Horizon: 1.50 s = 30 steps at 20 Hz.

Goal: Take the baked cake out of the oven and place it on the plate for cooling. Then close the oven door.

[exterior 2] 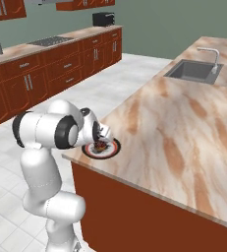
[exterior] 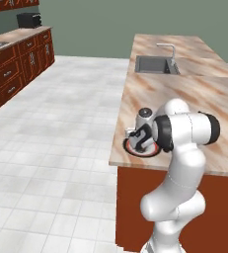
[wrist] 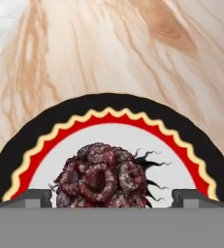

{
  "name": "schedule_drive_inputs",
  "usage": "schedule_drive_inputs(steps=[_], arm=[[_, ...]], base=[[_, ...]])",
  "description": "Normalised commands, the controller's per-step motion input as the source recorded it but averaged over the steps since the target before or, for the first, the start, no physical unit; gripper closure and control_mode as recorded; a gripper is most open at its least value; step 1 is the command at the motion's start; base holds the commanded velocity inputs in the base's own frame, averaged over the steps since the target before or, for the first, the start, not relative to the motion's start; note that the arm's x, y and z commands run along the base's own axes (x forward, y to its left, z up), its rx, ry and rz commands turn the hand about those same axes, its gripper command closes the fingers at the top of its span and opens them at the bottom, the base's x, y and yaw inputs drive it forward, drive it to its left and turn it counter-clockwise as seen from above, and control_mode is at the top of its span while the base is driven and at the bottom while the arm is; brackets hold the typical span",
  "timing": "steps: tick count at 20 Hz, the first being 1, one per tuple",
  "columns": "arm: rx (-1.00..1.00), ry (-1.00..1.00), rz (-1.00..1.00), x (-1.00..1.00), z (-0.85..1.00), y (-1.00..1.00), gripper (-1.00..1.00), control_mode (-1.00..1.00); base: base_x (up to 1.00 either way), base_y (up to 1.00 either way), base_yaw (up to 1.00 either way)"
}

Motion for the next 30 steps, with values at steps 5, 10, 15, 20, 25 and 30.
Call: schedule_drive_inputs(steps=[5, 10, 15, 20, 25, 30], arm=[[0.0, 0.04, 0.0, -0.18, 0.7, -0.47, -1.0, -1.0], [0.0, 0.09, -0.03, -0.28, 0.64, -0.55, -1.0, -1.0], [0.0, 0.07, -0.05, -0.38, 0.46, -0.47, -1.0, -1.0], [0.0, 0.01, -0.02, -0.57, 0.19, -0.47, -1.0, -1.0], [0.0, 0.0, 0.0, -0.66, 0.03, -0.31, -1.0, -1.0], [0.0, 0.0, 0.05, -0.56, 0.0, -0.06, -1.0, -1.0]], base=[[0.0, 0.0, 0.0], [0.0, 0.0, 0.0], [0.0, 0.0, 0.0], [0.0, 0.0, 0.0], [0.0, 0.0, 0.0], [0.0, 0.0, 0.0]])
